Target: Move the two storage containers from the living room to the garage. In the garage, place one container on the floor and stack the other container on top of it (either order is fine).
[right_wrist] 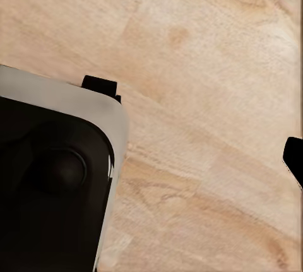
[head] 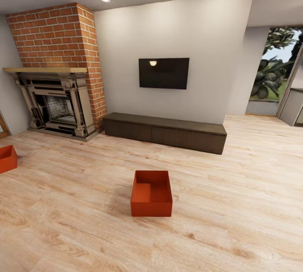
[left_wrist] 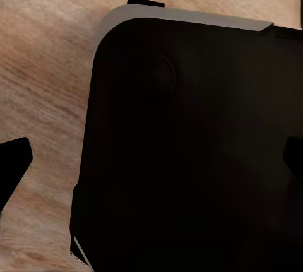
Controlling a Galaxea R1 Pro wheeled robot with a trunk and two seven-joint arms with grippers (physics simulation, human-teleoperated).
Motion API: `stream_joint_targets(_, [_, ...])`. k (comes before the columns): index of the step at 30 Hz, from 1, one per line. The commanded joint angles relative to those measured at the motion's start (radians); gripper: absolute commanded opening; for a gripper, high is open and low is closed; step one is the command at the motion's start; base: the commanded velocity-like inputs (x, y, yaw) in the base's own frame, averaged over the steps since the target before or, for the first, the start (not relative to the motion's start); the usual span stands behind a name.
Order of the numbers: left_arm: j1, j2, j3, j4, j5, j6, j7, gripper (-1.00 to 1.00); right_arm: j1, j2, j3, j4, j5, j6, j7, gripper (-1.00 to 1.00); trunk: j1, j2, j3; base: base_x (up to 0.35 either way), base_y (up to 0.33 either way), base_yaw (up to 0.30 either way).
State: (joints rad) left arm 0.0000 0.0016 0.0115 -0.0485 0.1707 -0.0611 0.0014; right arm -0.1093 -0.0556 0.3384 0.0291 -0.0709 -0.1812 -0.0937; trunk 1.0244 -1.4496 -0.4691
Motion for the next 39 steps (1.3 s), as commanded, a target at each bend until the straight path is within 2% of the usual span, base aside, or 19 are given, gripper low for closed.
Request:
stream_joint_targets(1, [0.000, 0.000, 0.001, -0.001, 0.006, -0.002, 0.000, 1.00, -0.001, 0.000, 0.008, 0.003, -0.007, -0.006, -0.001, 1.00, 0.001, 0.000, -0.001, 0.328, 0.000, 0.000])
stream_joint_targets(39, [0.000, 0.000, 0.002, -0.001, 0.004, -0.011, 0.000, 1.00, -0.001, 0.000, 0.008, 0.003, -0.007, -0.007, -0.001, 1.00, 0.001, 0.000, -0.001, 0.328, 0.000, 0.000])
